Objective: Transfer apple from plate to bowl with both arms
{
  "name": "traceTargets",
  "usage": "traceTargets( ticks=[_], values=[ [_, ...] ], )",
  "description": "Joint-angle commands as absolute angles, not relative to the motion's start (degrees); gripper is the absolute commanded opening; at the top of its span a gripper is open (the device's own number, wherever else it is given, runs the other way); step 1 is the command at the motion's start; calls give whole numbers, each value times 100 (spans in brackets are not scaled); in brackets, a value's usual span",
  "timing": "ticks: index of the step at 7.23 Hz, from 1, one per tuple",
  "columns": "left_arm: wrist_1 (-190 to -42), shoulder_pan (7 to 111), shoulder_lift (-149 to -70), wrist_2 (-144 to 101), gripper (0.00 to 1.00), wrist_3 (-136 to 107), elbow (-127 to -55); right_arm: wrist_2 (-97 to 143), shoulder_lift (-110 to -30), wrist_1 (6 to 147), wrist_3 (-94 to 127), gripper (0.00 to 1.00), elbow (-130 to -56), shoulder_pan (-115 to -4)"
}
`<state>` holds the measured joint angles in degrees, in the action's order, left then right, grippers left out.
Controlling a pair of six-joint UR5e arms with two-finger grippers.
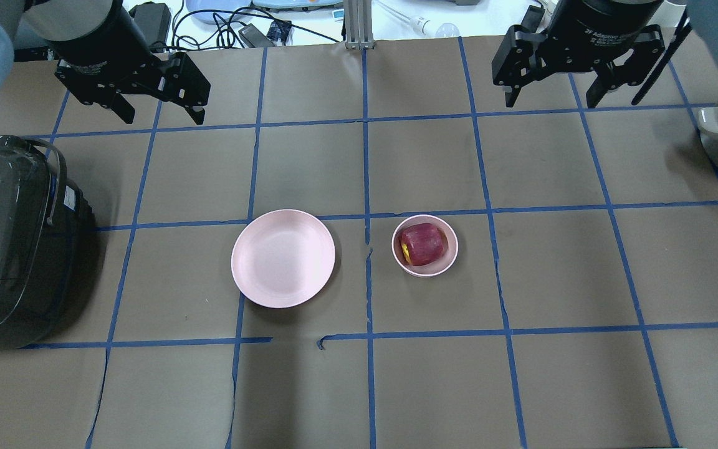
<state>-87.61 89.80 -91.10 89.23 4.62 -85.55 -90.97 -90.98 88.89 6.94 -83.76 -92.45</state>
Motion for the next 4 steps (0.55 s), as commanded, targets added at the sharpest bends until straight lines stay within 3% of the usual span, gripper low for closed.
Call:
traceTargets(
  ticks=[1,4],
  values=[
    [-8754,8956,-9105,8947,100,483,-8560,-9088,-9097,8886,694,100,-8376,-9246],
    [-8850,8956,-9070,8965,100,457,-8569,-9079,-9079,8912,694,100,-8376,-9246]
  ],
)
